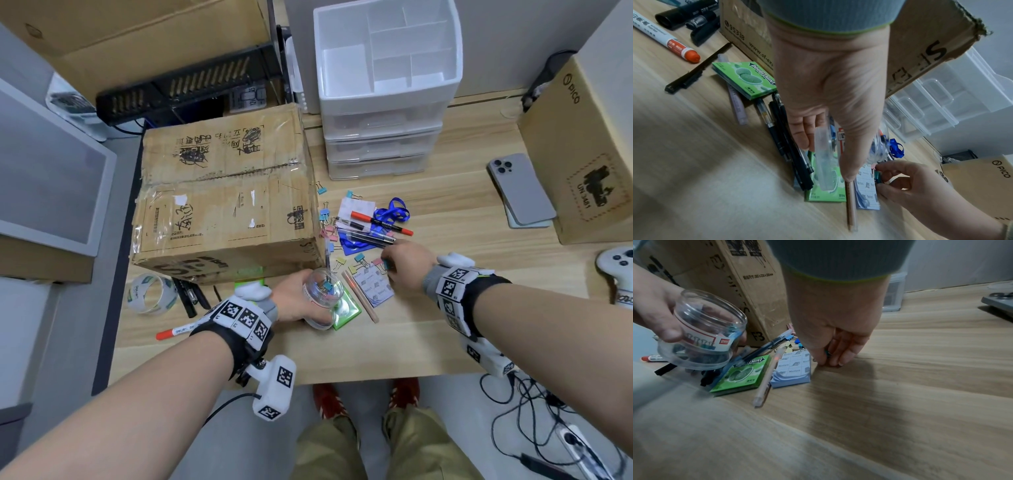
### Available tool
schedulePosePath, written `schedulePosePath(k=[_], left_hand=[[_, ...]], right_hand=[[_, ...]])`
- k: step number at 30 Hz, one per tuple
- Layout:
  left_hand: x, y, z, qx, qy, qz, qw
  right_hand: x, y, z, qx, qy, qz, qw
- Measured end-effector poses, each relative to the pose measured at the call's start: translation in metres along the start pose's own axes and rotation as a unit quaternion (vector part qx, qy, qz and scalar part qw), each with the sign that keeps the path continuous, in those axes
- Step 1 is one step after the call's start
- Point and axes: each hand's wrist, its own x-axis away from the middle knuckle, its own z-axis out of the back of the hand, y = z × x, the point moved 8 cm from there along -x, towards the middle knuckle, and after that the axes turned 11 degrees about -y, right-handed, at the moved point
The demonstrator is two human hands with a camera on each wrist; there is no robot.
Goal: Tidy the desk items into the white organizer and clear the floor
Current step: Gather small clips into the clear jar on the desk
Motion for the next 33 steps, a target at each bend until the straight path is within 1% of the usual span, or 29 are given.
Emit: schedulePosePath(k=[8,11,15,18,22,26,29,33], left_hand=[[-0.001,-0.001,-0.001,-0.008,-0.001,0.003,1.000],[0.000,0.002,-0.001,-0.007,-0.001,0.002,1.000],[-0.002,0.000,0.000,-0.010,0.001,0.000,1.000],[-0.004,-0.003,0.000,-0.010,0.002,0.001,1.000],[-0.003,-0.004,0.002,-0.008,0.005,-0.001,1.000],[-0.004,-0.006,0.002,-0.006,0.003,-0.002,1.000],[-0.005,-0.007,0.003,-0.003,0.003,-0.003,1.000],[-0.006,-0.010,0.002,-0.004,0.000,-0.001,1.000]], right_hand=[[0.001,0.006,-0.001,0.002,-0.013,-0.043,0.999],[0.002,0.006,0.004,-0.049,0.000,-0.046,0.998],[0.001,-0.003,0.010,-0.133,0.018,-0.030,0.990],[-0.004,-0.006,0.006,-0.154,0.009,-0.037,0.987],[-0.007,-0.006,-0.002,-0.130,-0.004,-0.067,0.989],[-0.009,-0.008,-0.001,-0.114,0.014,-0.053,0.992],[-0.011,-0.009,0.000,-0.101,0.023,-0.056,0.993],[-0.013,-0.011,-0.001,-0.107,0.033,-0.046,0.993]])
